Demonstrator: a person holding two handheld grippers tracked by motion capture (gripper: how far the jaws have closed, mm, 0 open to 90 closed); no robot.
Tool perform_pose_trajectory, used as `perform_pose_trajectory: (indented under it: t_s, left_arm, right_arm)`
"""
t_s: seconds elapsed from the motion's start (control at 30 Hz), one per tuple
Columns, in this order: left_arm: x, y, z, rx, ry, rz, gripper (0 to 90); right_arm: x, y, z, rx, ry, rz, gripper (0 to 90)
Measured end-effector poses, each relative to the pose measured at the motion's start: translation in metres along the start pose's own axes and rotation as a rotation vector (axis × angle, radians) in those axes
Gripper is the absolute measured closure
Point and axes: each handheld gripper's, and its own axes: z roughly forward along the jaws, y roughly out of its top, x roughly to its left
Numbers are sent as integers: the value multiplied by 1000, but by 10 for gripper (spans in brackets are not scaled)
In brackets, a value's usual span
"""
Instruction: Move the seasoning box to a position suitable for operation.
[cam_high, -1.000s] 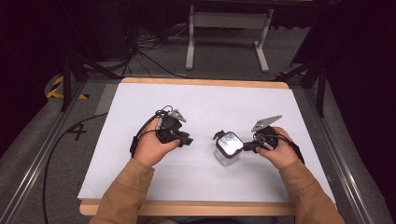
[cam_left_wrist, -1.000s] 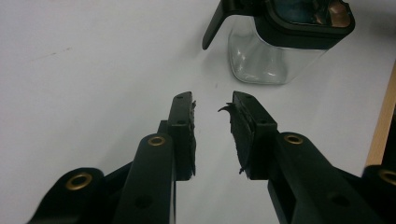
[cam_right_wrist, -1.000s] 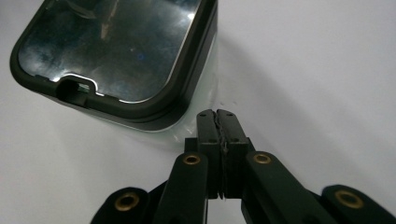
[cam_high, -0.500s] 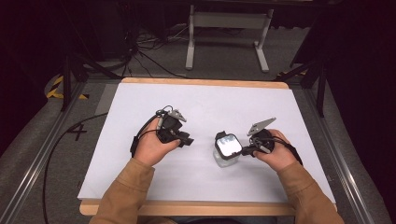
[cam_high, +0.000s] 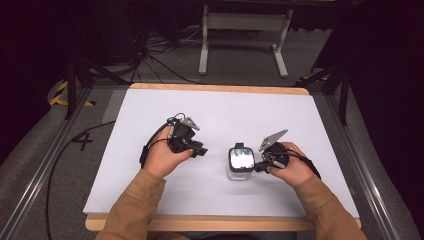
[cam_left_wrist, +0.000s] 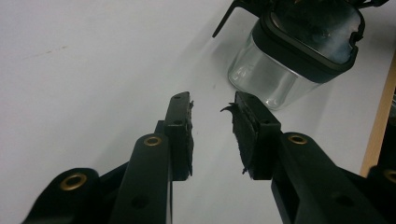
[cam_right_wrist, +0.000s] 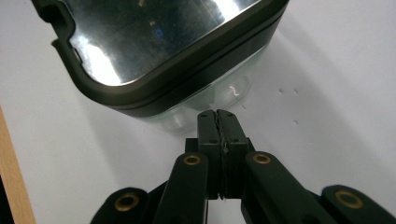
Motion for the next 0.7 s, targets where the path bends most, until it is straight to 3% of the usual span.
perform_pose_trajectory:
  t_s: [0.27, 0.4, 0.7]
  left_arm:
    - [0, 0, 1, 3, -2, -3, 678]
    - [1, 0, -1, -7, -8, -9, 680]
    - [-4, 5, -10, -78, -35, 5, 684]
  right_arm:
    - [0, -1, 1, -1, 8, 2, 900]
    - [-3, -2, -5, -37, 31, 25, 900]
    - [-15, -9, -32, -139, -21, 60, 900]
